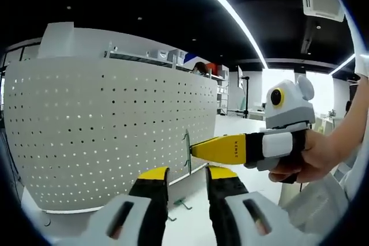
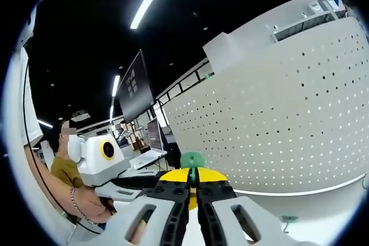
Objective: Insert the hook assembly into the mounting plate slot until the hook locks in place.
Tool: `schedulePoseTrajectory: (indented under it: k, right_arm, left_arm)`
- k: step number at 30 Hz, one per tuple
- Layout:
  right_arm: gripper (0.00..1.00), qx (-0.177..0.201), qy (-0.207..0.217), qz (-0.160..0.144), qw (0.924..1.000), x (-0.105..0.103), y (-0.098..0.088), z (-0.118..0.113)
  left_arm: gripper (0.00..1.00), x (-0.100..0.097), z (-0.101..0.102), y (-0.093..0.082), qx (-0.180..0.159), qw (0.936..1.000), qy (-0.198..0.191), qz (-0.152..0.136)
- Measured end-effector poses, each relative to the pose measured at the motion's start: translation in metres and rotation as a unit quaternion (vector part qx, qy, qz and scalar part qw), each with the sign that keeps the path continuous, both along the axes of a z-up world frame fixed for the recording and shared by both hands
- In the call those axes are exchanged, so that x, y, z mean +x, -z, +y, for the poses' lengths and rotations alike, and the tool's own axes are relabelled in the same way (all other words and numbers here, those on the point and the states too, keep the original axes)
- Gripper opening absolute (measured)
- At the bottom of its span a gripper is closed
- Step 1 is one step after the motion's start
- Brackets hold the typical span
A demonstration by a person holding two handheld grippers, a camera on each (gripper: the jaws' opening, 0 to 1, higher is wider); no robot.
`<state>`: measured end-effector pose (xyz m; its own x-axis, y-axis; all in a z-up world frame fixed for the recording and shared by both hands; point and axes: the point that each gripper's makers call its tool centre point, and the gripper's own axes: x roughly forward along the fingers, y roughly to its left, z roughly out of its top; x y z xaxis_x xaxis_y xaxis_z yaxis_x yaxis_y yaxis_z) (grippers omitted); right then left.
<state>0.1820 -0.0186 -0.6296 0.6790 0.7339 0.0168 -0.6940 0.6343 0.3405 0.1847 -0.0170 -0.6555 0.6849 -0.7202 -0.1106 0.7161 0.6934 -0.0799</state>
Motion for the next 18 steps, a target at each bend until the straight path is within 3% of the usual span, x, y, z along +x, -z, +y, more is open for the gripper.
schedulePoseTrajectory:
  k: [7, 14, 18]
  right_arm:
    - [0.0, 0.001, 0.0, 0.002, 1.0, 0.0, 0.001, 0.0]
    - [0.0, 0.003, 0.0, 0.006, 1.0, 0.0, 0.0, 0.0]
    - [0.0, 0.0, -0.001, 0.005, 1.0, 0.0, 0.0, 0.0]
  left_arm:
    - [0.52, 0.0, -0.002, 0.004, 0.006, 1.0, 0.001, 0.001]
    - [0.8, 0.002, -0.003, 0.011, 0.017, 0.9998, -0.003, 0.005]
    - [0.81, 0.002, -0.003, 0.011, 0.02, 0.9998, -0.002, 0.002]
